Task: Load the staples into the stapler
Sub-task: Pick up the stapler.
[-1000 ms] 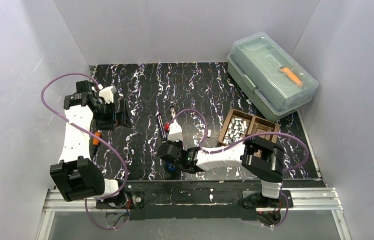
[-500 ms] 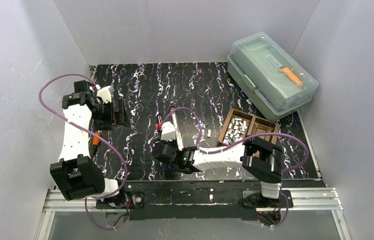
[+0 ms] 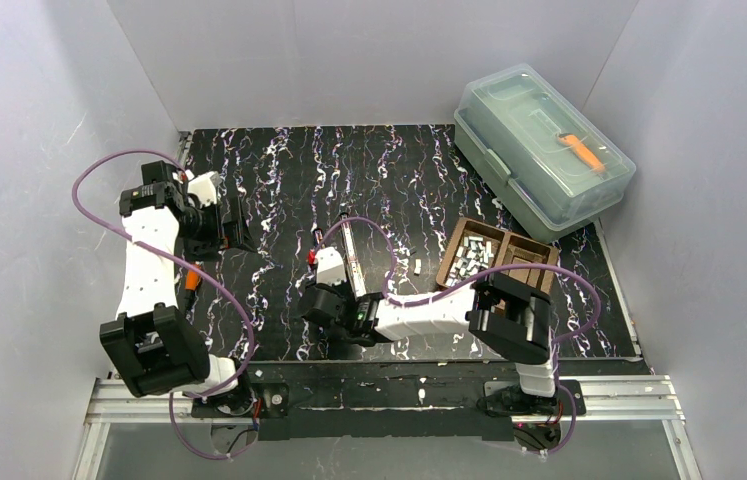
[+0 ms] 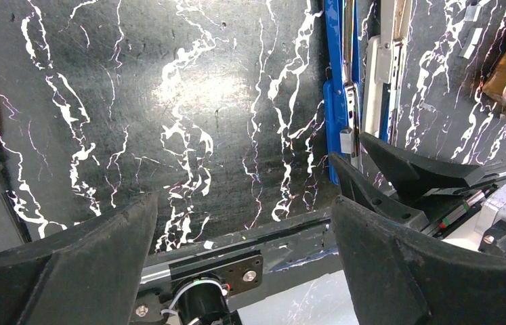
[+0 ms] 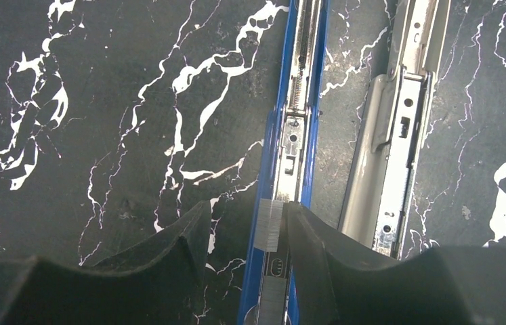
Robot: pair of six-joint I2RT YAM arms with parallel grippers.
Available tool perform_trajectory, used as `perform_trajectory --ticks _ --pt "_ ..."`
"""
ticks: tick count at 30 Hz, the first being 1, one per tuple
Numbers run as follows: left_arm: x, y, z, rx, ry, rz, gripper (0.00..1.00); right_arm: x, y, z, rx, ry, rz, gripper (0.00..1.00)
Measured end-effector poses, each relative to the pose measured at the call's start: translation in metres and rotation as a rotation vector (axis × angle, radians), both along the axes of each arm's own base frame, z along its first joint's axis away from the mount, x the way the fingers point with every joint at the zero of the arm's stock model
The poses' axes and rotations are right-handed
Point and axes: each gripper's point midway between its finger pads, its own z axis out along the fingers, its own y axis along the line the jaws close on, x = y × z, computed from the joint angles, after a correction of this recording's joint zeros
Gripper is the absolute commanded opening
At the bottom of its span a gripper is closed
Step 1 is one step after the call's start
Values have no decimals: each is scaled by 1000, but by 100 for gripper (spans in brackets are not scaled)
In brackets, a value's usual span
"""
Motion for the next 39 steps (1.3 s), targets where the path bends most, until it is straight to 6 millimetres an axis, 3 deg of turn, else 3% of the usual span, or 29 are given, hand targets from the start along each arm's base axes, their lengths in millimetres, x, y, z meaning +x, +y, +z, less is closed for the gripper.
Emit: perform_trajectory --ticks 20,32,39 --pt "3 3 0 -7 2 9 99 3 4 -7 -18 12 0 51" --pt "3 4 0 -7 1 13 99 7 4 -8 -25 11 -13 39" --pt "3 4 0 -9 0 12 99 8 1 -8 -36 8 -26 25"
